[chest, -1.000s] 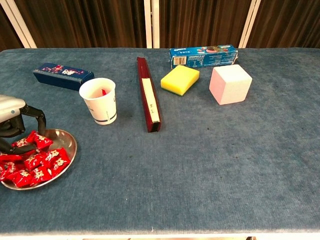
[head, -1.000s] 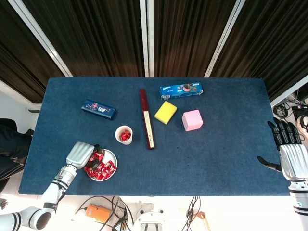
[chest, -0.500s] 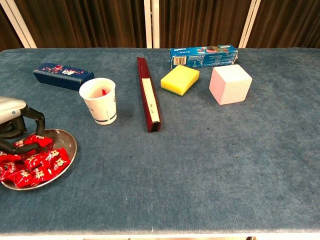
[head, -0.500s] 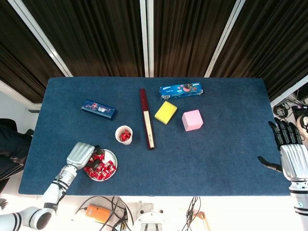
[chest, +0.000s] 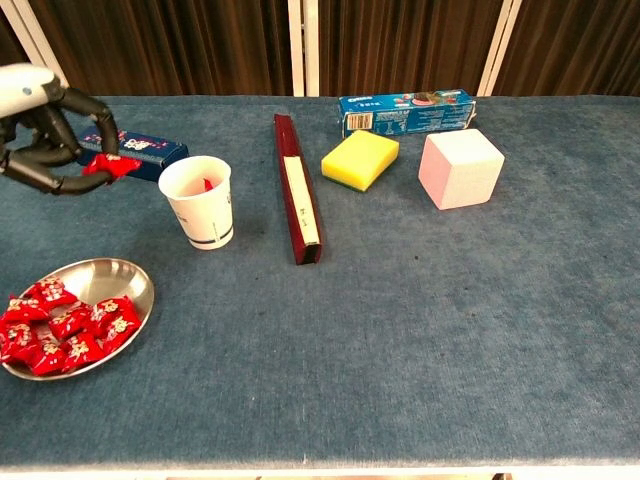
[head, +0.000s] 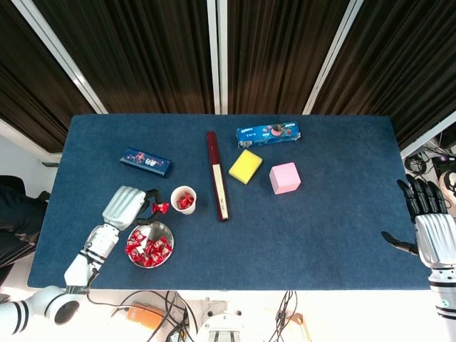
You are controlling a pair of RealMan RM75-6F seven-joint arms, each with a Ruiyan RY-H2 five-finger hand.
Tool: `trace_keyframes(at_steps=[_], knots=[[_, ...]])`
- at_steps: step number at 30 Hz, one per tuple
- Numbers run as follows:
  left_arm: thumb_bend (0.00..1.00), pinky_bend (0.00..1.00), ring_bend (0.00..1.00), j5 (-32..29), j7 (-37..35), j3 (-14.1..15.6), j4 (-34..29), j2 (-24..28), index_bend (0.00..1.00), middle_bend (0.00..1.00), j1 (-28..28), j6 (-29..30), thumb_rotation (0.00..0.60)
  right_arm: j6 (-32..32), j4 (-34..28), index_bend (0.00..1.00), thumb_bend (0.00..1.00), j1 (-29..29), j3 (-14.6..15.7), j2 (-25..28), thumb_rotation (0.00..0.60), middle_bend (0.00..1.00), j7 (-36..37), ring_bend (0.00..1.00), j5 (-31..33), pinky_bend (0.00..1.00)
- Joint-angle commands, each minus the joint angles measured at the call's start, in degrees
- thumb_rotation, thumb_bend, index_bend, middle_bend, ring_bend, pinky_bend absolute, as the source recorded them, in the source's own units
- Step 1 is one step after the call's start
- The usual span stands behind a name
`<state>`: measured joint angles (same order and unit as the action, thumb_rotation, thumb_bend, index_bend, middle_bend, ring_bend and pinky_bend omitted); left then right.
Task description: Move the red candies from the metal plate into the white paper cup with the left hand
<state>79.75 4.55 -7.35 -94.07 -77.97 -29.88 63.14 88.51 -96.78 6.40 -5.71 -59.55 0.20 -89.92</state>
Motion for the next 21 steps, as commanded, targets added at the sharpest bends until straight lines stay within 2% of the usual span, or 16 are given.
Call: trace_keyframes(at_steps=[1, 6, 10, 16, 21], knots=[[0.38, 0.75, 0.86, -2.1, 1.3, -3.1, 0.7, -1.3, 0.58, 0.97, -3.9, -3.4, 0.595, 0.0, 0.4, 0.00, 0.16, -0.2, 0.0, 0.1, 0.600, 0.06, 0.5, 0.00, 0.3, 0.01], [0.37, 0.75, 0.86, -7.3, 3.4, -5.2, 2.3, -3.0, 0.58, 0.97, -7.8, -8.6, 0.595, 0.1, 1.0, 0.00, 0.16, -0.3, -0.1, 0.1, 0.600, 0.06, 1.2, 0.00, 0.8, 0.01], [0.35, 0.75, 0.86, -10.9, 5.9, -5.5, 3.6, -3.9, 0.56, 0.97, -9.6, -11.0, 0.595, -0.3, 1.5, 0.00, 0.16, -0.3, -0.1, 0.0, 0.600, 0.06, 1.6, 0.00, 1.1, 0.01], [0.27, 0.75, 0.86, -13.9, 8.9, -4.3, 2.4, -3.2, 0.43, 0.97, -9.4, -10.3, 0.575, -0.6, 1.7, 0.00, 0.16, -0.1, -0.2, -0.1, 0.600, 0.06, 1.7, 0.00, 1.3, 0.01], [0.25, 0.75, 0.86, -13.1, 9.9, -2.7, -0.1, -1.2, 0.38, 0.97, -7.6, -7.2, 0.558, -0.6, 1.3, 0.00, 0.16, 0.1, -0.2, -0.1, 0.600, 0.06, 1.2, 0.00, 0.8, 0.01]])
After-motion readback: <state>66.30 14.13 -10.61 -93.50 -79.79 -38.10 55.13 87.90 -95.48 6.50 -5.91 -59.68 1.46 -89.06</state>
